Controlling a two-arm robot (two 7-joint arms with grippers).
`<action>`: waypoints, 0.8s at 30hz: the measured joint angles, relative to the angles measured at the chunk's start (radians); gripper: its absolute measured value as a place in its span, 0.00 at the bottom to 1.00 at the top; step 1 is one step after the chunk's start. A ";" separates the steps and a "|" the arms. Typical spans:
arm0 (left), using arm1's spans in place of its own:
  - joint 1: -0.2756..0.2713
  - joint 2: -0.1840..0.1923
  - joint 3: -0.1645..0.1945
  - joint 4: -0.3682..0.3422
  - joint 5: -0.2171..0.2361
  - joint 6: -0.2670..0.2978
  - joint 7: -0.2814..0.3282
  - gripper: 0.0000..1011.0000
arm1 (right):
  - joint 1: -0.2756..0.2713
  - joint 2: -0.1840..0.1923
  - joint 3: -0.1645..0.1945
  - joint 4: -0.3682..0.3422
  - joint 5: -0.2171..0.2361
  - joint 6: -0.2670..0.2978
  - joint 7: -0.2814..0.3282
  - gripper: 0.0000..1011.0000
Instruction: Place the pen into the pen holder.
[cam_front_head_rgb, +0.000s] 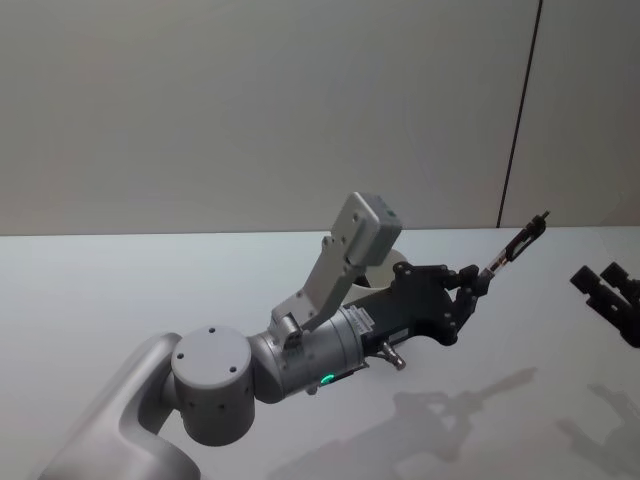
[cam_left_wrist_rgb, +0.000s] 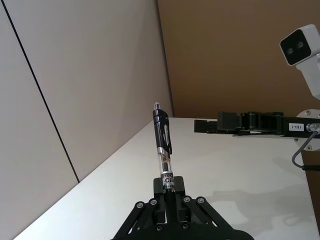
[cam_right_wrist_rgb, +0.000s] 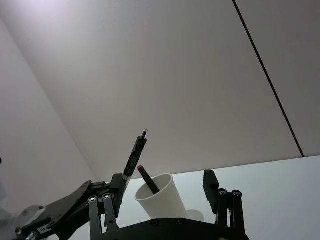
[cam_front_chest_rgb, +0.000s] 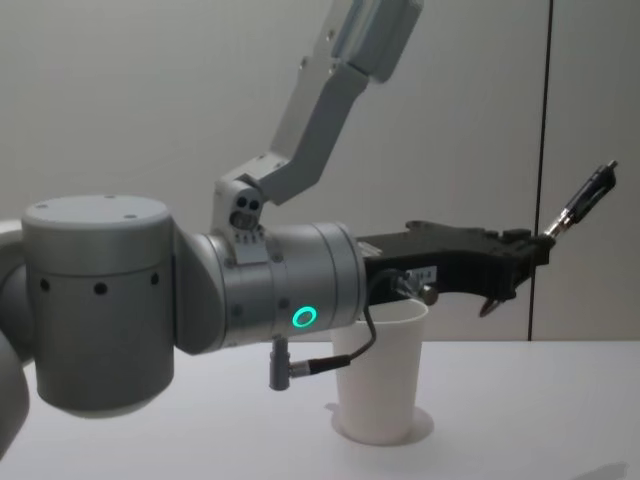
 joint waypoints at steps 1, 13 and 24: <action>0.000 0.000 0.000 0.000 0.000 0.000 0.000 0.12 | 0.005 -0.002 -0.001 0.009 0.016 0.002 0.012 0.99; 0.000 0.000 0.000 0.000 0.000 0.000 0.000 0.12 | 0.056 -0.028 -0.019 0.078 0.104 0.020 0.076 0.99; 0.000 0.000 0.000 0.000 0.000 0.000 0.000 0.12 | 0.108 -0.055 -0.043 0.132 0.136 0.044 0.108 0.99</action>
